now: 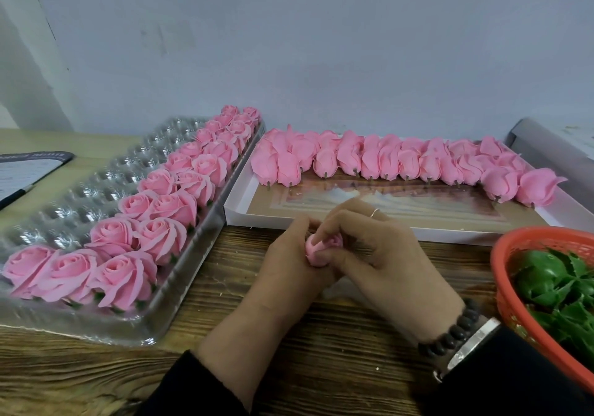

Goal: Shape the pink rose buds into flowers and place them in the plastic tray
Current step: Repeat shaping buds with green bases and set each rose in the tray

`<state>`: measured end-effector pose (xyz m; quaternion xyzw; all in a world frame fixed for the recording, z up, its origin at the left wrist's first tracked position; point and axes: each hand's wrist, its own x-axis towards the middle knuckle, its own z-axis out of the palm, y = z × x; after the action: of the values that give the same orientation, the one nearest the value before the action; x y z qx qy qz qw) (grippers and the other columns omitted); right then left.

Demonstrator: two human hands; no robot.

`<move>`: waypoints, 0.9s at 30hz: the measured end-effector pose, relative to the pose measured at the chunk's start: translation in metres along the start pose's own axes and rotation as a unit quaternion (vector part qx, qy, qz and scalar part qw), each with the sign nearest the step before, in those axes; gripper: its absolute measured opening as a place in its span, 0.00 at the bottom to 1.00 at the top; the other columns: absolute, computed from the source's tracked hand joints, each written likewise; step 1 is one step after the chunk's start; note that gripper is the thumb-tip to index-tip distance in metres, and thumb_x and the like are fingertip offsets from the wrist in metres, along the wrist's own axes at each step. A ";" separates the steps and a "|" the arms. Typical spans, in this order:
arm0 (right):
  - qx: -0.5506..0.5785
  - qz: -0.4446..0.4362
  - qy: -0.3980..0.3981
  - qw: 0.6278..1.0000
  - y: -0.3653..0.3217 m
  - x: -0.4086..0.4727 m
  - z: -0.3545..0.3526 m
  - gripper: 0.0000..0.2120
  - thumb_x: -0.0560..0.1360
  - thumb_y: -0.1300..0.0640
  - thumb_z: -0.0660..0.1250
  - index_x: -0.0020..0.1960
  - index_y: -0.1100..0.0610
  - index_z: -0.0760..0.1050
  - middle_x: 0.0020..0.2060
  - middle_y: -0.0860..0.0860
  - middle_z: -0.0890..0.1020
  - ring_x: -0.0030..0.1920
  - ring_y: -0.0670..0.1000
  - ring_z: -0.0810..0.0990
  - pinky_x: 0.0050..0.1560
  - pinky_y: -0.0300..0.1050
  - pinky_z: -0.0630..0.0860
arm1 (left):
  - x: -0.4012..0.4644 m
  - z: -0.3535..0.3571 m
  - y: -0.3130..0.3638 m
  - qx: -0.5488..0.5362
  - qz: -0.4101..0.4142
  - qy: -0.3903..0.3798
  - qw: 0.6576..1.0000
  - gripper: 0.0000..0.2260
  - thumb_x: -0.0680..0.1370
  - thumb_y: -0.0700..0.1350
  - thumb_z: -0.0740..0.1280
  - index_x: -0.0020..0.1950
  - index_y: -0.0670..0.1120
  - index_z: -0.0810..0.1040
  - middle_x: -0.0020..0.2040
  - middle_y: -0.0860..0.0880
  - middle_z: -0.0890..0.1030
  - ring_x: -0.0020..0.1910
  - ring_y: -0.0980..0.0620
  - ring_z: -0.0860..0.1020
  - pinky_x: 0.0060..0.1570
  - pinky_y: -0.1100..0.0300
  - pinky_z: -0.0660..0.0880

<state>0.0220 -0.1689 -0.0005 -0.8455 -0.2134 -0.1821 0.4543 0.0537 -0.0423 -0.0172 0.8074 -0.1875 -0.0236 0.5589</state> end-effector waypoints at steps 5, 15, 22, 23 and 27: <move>-0.022 -0.012 -0.021 0.999 -0.003 -0.001 -0.002 0.02 0.71 0.61 0.70 0.42 0.56 0.79 0.42 0.48 0.77 0.47 0.45 0.76 0.48 0.37 0.73 | -0.002 0.001 0.003 -0.037 0.007 -0.032 0.999 0.21 0.68 0.31 0.71 0.59 0.44 0.74 0.46 0.53 0.81 0.44 0.63 0.78 0.40 0.73 0.73; 0.058 -0.011 0.150 0.987 -0.004 -0.004 0.004 0.11 0.75 0.52 0.56 0.48 0.49 0.77 0.44 0.46 0.78 0.42 0.41 0.77 0.43 0.31 0.72 | -0.005 0.002 0.009 -0.084 0.020 -0.076 0.993 0.07 0.71 0.36 0.70 0.35 0.45 0.78 0.27 0.53 0.79 0.28 0.61 0.76 0.31 0.70 0.73; 0.084 0.020 0.190 0.978 -0.009 -0.001 0.009 0.12 0.74 0.49 0.55 0.46 0.45 0.78 0.44 0.41 0.81 0.49 0.40 0.78 0.50 0.33 0.71 | -0.006 0.010 0.006 -0.058 0.081 -0.068 0.993 0.04 0.70 0.36 0.72 0.40 0.43 0.80 0.36 0.48 0.83 0.37 0.53 0.80 0.39 0.60 0.78; 0.077 0.019 0.176 0.981 -0.011 -0.001 0.012 0.13 0.74 0.49 0.55 0.46 0.46 0.79 0.44 0.41 0.81 0.51 0.41 0.78 0.52 0.33 0.71 | -0.006 0.012 0.006 -0.060 0.101 -0.071 0.991 0.05 0.70 0.36 0.71 0.41 0.45 0.80 0.38 0.48 0.83 0.39 0.53 0.81 0.41 0.61 0.77; 0.030 0.033 0.112 0.993 -0.010 -0.004 0.022 0.17 0.74 0.47 0.56 0.48 0.51 0.82 0.48 0.42 0.82 0.55 0.44 0.78 0.58 0.43 0.73 | -0.008 0.019 0.007 -0.156 0.100 -0.092 0.978 0.08 0.74 0.37 0.61 0.48 0.50 0.74 0.43 0.56 0.81 0.47 0.61 0.79 0.49 0.63 0.76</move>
<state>0.0159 -0.1457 -0.0068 -0.8121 -0.1389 -0.2543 0.5066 0.0397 -0.0584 -0.0196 0.6816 -0.3122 -0.0710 0.6579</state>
